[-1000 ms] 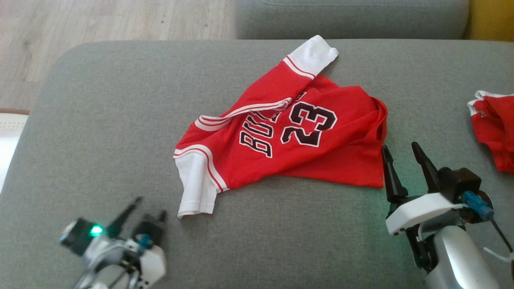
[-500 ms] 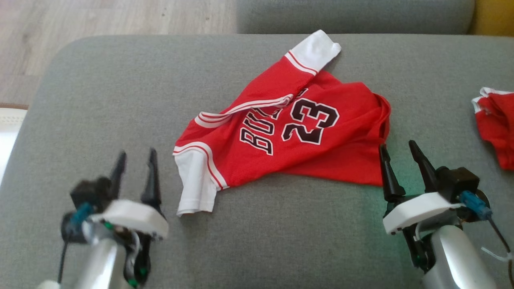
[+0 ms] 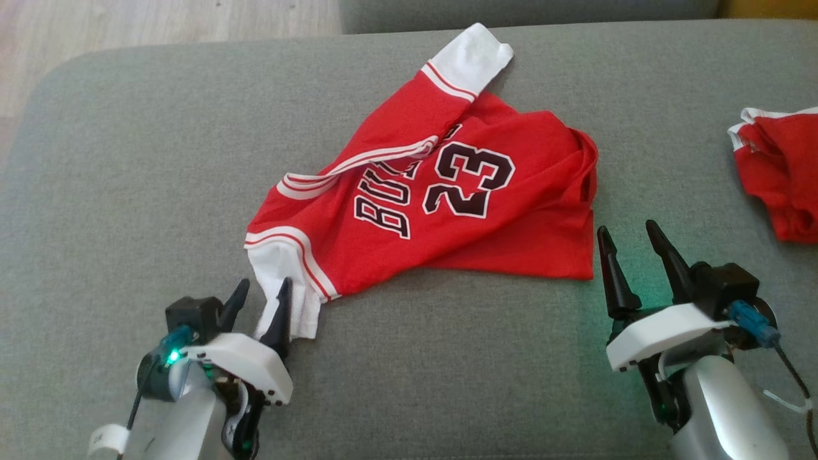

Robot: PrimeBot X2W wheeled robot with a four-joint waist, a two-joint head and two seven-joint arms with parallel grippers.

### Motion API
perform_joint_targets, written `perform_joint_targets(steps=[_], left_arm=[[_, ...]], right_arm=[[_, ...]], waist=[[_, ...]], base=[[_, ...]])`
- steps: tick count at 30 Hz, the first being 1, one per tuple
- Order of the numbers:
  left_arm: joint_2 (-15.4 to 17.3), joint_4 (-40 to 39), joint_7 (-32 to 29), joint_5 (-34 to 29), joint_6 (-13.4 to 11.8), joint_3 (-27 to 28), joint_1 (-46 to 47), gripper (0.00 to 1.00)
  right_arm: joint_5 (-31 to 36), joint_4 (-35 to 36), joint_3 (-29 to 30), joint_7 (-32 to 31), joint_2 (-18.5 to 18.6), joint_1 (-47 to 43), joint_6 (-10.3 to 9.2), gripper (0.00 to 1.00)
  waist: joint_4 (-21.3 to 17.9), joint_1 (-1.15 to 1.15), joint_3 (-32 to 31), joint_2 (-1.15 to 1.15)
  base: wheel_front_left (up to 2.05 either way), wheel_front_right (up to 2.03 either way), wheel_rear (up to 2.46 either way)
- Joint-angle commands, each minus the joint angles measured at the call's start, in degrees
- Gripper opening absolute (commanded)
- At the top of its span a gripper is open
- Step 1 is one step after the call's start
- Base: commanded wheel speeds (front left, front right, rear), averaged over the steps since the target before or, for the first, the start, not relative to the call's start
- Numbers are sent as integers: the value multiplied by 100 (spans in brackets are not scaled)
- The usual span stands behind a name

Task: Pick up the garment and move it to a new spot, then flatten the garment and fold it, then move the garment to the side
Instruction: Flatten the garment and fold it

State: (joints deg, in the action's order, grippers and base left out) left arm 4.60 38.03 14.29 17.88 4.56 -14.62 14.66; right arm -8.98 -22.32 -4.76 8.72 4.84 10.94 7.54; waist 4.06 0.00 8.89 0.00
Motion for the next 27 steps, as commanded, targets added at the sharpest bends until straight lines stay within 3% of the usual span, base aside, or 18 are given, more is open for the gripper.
perform_joint_targets(steps=[1,8,14,15,16,17,22,27], left_arm=[[96,77,48,-52,-65,131,278,100],[126,693,41,-132,-211,86,546,100],[73,1079,-189,-124,30,-181,661,98],[66,1112,-196,-121,63,-224,679,60],[61,1136,-191,-119,89,-261,695,42],[58,1150,-179,-123,117,-306,709,0],[61,1181,-96,-98,137,-344,765,0],[176,917,43,-134,-143,-170,893,0]], right_arm=[[34,190,-130,33,54,148,-5,100],[43,168,-129,49,49,158,-5,100],[44,148,-133,58,39,183,-5,100],[42,144,-131,62,37,188,-5,100],[41,139,-130,66,35,192,-5,100],[39,133,-130,70,33,195,-5,100],[33,110,-136,83,21,204,-5,100],[33,93,-137,95,13,224,-5,100]], waist=[[-30,0,33,0],[-56,0,67,0],[-46,0,72,0],[-43,0,70,0],[-41,0,67,0],[-39,0,61,0],[-31,0,43,0],[-19,0,34,0]], base=[[0,0,0],[0,0,0],[0,0,0],[0,0,0],[0,0,0],[0,0,0],[0,0,0],[0,0,0]])
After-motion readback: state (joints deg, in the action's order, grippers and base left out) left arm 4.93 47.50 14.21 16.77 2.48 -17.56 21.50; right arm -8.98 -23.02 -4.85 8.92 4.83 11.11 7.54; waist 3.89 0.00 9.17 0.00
